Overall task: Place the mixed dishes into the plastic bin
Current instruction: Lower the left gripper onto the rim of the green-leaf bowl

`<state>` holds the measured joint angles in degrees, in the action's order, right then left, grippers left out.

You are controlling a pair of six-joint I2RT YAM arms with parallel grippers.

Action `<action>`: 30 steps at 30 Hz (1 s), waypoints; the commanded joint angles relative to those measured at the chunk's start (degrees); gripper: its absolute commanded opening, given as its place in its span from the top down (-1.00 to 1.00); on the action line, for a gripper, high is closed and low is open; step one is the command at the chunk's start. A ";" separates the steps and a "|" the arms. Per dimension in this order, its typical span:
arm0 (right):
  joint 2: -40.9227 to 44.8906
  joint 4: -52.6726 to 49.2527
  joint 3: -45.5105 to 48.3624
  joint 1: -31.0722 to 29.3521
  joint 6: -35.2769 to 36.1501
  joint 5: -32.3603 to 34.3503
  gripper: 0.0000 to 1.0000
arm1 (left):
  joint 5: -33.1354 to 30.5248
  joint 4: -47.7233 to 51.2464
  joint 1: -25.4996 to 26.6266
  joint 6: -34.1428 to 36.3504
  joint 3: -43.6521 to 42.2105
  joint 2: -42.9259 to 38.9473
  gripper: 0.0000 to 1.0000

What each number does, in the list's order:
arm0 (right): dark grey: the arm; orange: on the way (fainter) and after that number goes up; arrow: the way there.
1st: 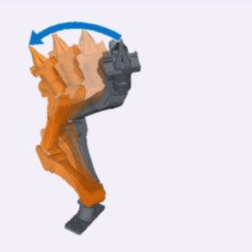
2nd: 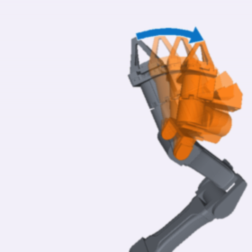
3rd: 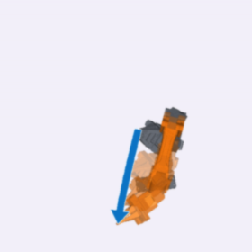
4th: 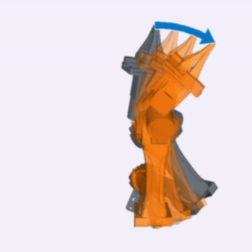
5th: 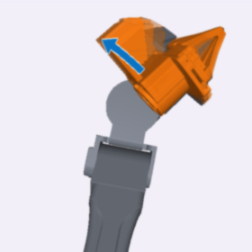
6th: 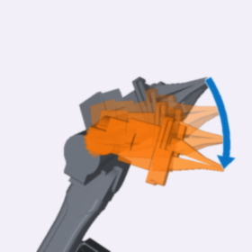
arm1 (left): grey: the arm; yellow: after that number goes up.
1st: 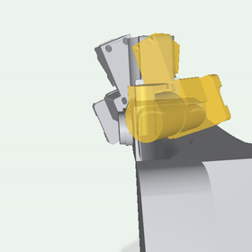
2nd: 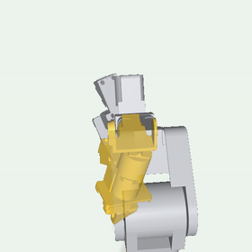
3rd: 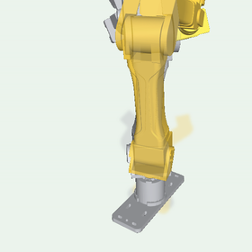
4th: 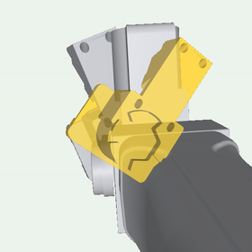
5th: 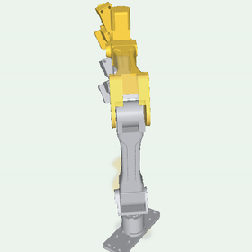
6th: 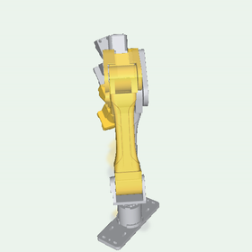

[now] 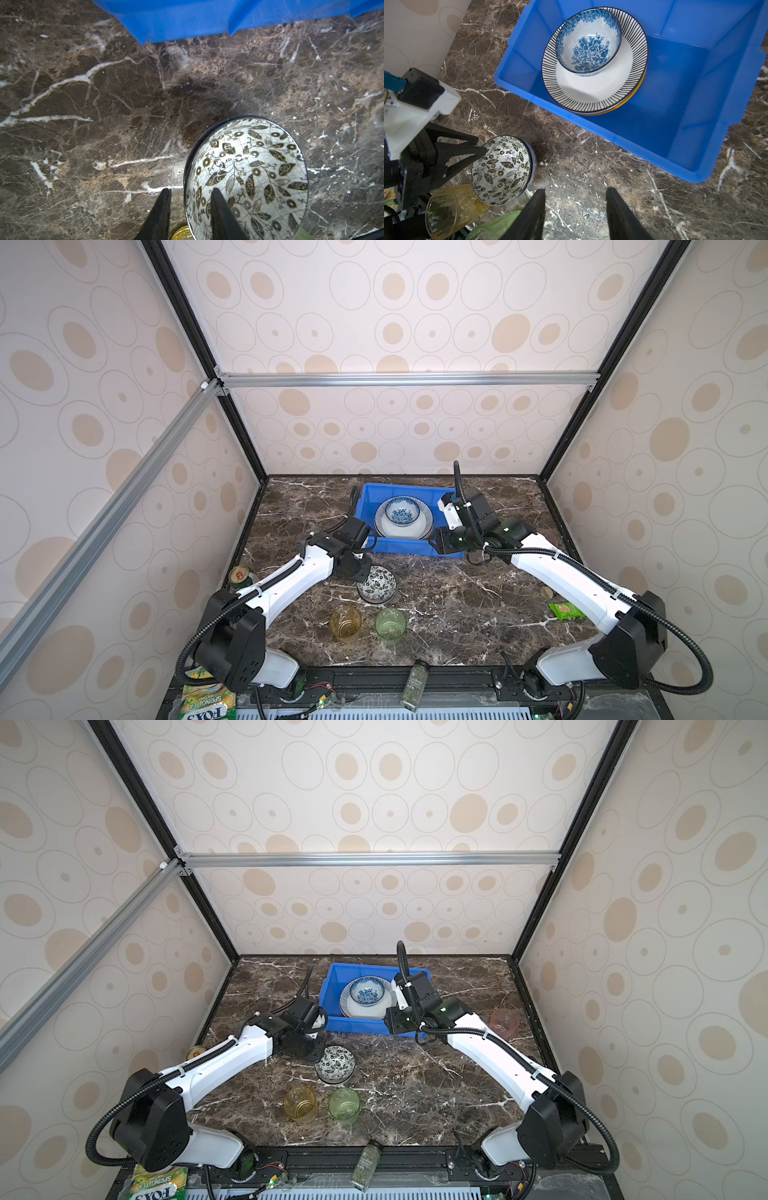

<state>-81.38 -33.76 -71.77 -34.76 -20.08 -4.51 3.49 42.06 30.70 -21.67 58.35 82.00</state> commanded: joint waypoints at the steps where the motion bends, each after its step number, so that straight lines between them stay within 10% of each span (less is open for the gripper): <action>1: -0.35 0.76 -0.86 -0.57 0.12 -0.28 -0.02 | -0.34 0.92 0.49 -1.10 -0.57 -0.26 0.32; 30: 0.87 0.86 0.17 -0.58 0.41 0.99 -0.02 | 2.05 -0.72 1.56 -1.88 -2.04 2.80 0.59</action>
<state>-81.38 -33.36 -71.77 -34.79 -20.05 -4.27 4.89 41.15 31.77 -23.16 56.27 84.12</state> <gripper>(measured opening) 0.507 0.209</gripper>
